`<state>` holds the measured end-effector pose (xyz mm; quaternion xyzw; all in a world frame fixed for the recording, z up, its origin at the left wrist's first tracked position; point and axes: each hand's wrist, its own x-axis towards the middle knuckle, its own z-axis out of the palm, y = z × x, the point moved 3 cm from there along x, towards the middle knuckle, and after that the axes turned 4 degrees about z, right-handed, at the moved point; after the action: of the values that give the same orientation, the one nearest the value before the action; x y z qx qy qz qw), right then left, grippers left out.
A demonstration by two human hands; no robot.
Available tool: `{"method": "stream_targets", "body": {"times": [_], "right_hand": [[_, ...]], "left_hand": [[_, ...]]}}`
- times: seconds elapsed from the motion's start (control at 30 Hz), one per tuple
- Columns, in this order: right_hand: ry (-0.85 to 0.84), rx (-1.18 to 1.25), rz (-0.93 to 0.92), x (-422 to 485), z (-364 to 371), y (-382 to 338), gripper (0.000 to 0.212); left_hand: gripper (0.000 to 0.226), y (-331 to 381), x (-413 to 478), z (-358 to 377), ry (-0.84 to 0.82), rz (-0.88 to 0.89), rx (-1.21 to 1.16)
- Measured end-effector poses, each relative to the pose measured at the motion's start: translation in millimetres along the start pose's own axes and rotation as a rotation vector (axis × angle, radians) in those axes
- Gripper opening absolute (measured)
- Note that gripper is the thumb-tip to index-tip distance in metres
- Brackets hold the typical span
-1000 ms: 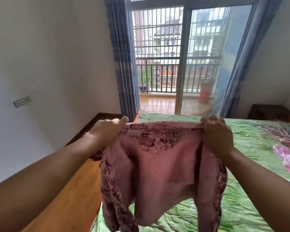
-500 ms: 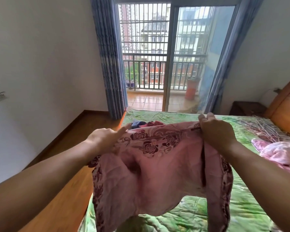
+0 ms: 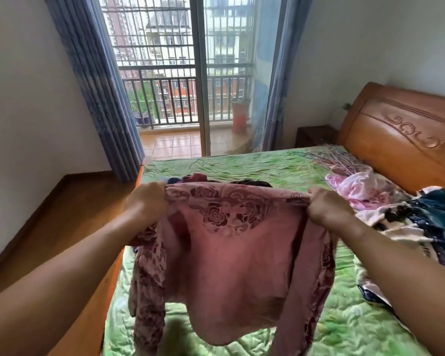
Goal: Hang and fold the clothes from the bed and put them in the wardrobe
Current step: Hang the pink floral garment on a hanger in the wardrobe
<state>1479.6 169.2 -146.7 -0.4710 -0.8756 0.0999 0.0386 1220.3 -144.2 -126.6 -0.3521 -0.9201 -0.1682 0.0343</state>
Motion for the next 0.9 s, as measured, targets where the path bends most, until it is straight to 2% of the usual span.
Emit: {"method": "stream_targets", "body": {"times": [0.1, 0.2, 0.3, 0.4, 0.47, 0.67, 0.77, 0.9], "right_hand": [[0.019, 0.167, 0.095, -14.2, 0.0, 21.8, 0.021], [0.054, 0.261, 0.165, -37.7, -7.5, 34.4, 0.007], [0.078, 0.366, 0.249, -57.2, -10.4, 50.8, 0.007], [0.114, 0.496, 0.331, -75.9, -10.5, 72.9, 0.023], [0.136, 0.583, 0.332, -90.9, -12.8, 86.6, 0.031], [0.219, 0.666, 0.230, -127.9, -18.3, 118.3, 0.031], [0.238, 0.753, 0.221, -148.4, -27.2, 139.6, 0.024], [0.254, 0.748, 0.210, -169.3, -28.2, 177.3, 0.002]], "left_hand": [[0.029, 22.4, 6.4, 20.4, -0.072, 0.011, -0.144], [0.025, 45.4, 11.1, 46.7, -0.149, 0.025, -0.470], [0.017, 88.6, 0.7, 65.7, -0.218, 0.042, -0.762], [0.026, 142.3, -20.1, 78.4, -0.302, 0.086, -0.965], [0.026, 181.4, -38.2, 81.3, -0.350, 0.132, -1.016], [0.022, 292.6, -97.1, 87.2, -0.461, 0.292, -1.068], [0.033, 328.5, -111.3, 92.3, -0.493, 0.300, -1.051], [0.016, 370.7, -129.0, 102.5, -0.526, 0.294, -1.073]]}}
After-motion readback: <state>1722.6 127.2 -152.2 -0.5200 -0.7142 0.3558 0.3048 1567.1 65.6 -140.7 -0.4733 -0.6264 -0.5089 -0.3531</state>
